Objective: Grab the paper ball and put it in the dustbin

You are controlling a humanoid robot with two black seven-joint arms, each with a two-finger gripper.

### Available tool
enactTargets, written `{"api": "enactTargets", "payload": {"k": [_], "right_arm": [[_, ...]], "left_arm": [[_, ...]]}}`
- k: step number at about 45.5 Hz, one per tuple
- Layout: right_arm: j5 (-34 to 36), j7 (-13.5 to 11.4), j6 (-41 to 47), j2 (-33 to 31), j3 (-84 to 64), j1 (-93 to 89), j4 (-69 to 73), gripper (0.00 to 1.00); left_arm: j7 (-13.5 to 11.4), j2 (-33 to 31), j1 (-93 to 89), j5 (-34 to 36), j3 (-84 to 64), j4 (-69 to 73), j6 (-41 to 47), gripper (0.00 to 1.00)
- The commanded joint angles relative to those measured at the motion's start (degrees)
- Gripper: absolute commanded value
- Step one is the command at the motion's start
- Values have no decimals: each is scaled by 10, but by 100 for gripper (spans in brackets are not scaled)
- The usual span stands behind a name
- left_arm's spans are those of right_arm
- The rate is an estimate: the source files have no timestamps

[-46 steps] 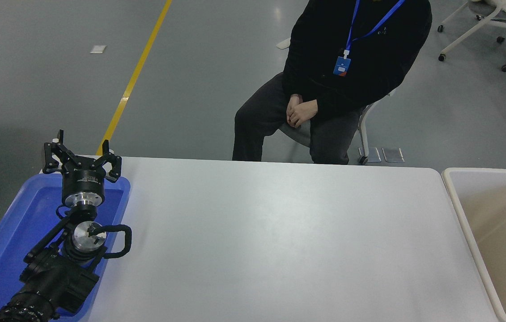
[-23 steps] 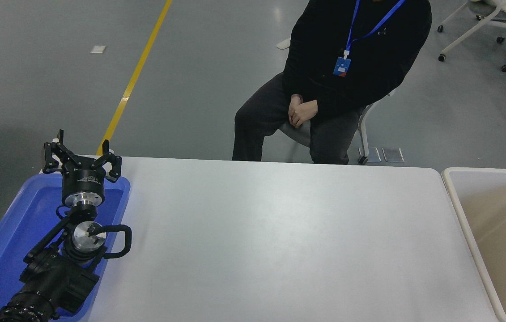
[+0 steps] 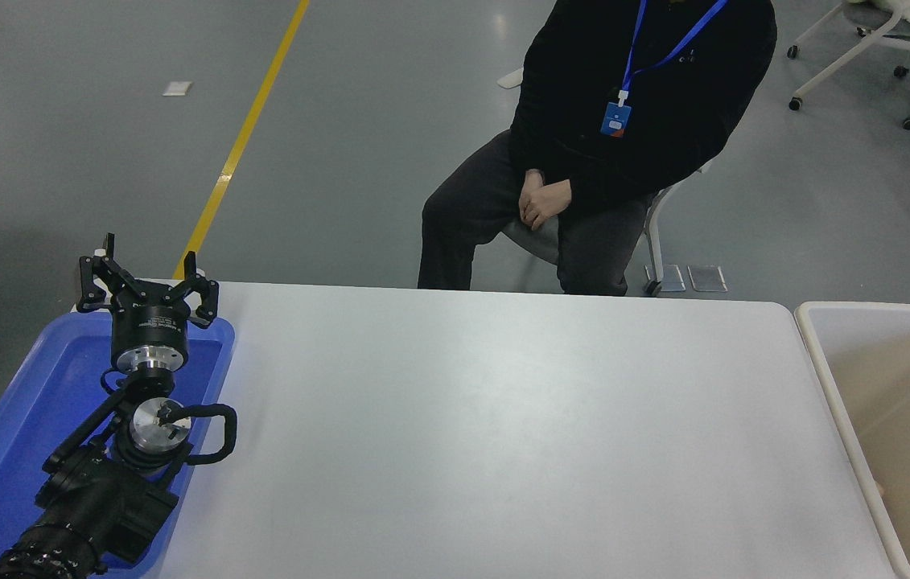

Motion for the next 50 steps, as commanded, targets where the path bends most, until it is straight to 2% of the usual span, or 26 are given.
{"api": "enactTargets", "payload": {"k": [1,8,23,38,50], "right_arm": [[0,0,0,-24,1,24,5,100],[0,0,1,-42,1,56,31,100],[-1,5,0,-104,11,112,181,100],[-1,6,0,-104,172,125,335,100],[-1,6,-3,-68,200,134,383,100]], "left_arm": [[1,0,0,0,0,0,0,99],[0,0,0,0,0,0,1,99],[1,0,0,1,0,0,0,99],[0,0,0,0,0,0,0,99],[0,0,0,0,0,0,0,99]]}}
